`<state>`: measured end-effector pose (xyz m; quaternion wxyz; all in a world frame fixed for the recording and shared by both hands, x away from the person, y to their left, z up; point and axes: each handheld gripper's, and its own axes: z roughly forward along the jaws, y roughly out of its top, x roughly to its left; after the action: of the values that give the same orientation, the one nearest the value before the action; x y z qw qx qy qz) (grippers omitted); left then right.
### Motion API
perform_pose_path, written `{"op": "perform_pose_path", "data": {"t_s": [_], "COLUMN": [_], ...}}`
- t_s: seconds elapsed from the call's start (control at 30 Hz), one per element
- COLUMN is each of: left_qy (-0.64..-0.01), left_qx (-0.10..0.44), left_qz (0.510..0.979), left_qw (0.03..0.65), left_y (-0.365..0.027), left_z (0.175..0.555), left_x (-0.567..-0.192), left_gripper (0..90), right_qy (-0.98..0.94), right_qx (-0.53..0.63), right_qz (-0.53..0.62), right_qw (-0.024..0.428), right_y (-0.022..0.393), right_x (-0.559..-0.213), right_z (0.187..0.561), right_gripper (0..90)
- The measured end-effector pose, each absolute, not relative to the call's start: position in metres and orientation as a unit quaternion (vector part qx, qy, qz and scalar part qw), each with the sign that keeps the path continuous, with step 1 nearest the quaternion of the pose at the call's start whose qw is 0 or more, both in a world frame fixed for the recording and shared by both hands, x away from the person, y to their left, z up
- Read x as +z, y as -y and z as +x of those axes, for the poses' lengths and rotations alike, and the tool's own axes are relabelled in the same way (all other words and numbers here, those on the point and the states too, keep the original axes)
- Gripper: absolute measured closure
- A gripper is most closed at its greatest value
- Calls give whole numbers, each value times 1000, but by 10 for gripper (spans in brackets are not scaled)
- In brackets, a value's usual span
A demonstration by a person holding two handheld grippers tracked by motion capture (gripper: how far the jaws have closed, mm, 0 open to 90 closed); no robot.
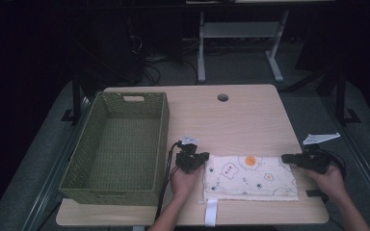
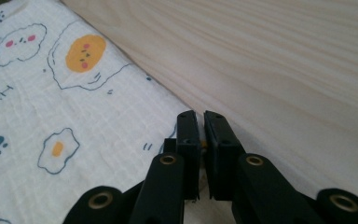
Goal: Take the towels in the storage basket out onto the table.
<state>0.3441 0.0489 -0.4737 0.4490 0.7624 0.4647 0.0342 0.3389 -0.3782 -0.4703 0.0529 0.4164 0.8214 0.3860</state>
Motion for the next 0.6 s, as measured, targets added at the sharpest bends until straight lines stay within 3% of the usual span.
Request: {"op": "perform_pose_path", "data": {"t_s": [0.33,0.6], "left_qy": [-467,-443], "left_qx": [57,73], "left_qz": [741,748], "left_qw": [479,489], "left_y": [-52,-55], "left_z": [349,332], "left_x": [-460,-452], "left_gripper": [891,885], "right_qy": [-810,-803], "right_qx": [410,444], "right_qz": [415,387], "right_qw": [62,84], "right_y": [384,387], "right_x": [-458,-440], "right_z": [347,330], "right_gripper": [850,848]}}
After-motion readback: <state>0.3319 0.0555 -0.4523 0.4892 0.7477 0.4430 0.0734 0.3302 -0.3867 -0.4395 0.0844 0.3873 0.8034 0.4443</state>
